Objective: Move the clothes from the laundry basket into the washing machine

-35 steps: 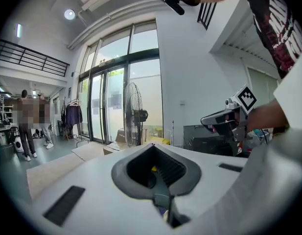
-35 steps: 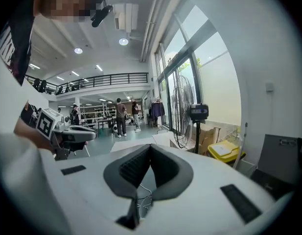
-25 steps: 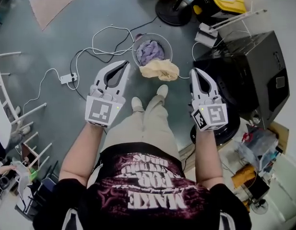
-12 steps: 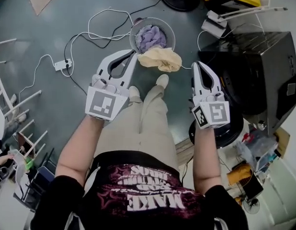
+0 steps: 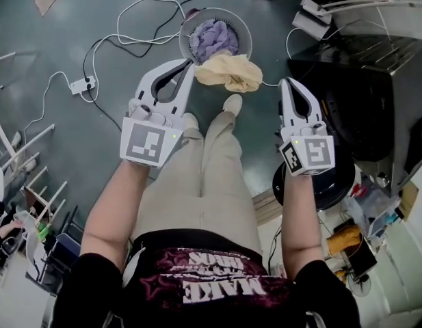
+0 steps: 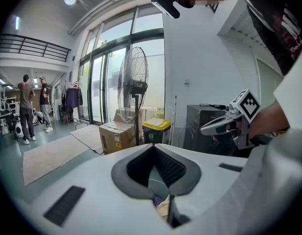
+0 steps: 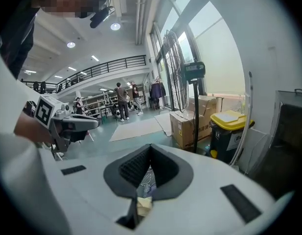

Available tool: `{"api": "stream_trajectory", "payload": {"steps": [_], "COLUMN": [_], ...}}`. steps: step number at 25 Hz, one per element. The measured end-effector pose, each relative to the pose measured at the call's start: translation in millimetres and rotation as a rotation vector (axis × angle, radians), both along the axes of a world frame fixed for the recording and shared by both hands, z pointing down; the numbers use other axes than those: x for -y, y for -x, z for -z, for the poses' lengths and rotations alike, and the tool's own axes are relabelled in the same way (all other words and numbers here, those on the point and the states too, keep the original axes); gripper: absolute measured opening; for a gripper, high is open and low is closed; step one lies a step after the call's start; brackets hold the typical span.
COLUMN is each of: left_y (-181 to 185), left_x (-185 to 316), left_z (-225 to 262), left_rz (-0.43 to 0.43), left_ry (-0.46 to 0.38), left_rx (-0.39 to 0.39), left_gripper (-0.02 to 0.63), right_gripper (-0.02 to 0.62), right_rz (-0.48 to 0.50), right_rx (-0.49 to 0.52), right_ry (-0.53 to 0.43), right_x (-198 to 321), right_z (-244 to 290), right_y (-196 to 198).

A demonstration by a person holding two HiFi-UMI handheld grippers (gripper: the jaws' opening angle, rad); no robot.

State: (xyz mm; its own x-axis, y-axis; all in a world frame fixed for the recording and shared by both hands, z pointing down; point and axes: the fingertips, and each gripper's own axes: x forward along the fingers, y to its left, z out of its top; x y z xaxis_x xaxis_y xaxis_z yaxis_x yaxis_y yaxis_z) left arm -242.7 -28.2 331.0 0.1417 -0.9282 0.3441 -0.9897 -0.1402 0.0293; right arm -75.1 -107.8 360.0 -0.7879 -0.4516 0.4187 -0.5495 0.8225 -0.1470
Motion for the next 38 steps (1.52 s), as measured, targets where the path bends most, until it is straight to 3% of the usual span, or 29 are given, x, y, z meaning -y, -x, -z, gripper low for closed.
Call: {"api": "stream_trajectory", "payload": {"steps": [17, 28, 38], "left_y": [-6, 0, -4], "left_x": [3, 9, 21], "left_z": [-102, -138, -164], "left_rz": [-0.017, -0.007, -0.008], "left_ry": [0.073, 0.107, 0.127], "left_rx": [-0.023, -0.011, -0.025], "left_gripper": [0.005, 0.005, 0.005], "right_gripper": [0.004, 0.004, 0.005], "right_rz": [0.132, 0.194, 0.273], "right_rx": [-0.147, -0.256, -0.361], "right_ry": [0.034, 0.122, 0.136], "right_x": [-7, -2, 2], "right_z": [-118, -220, -289], "right_y": [15, 17, 15]}}
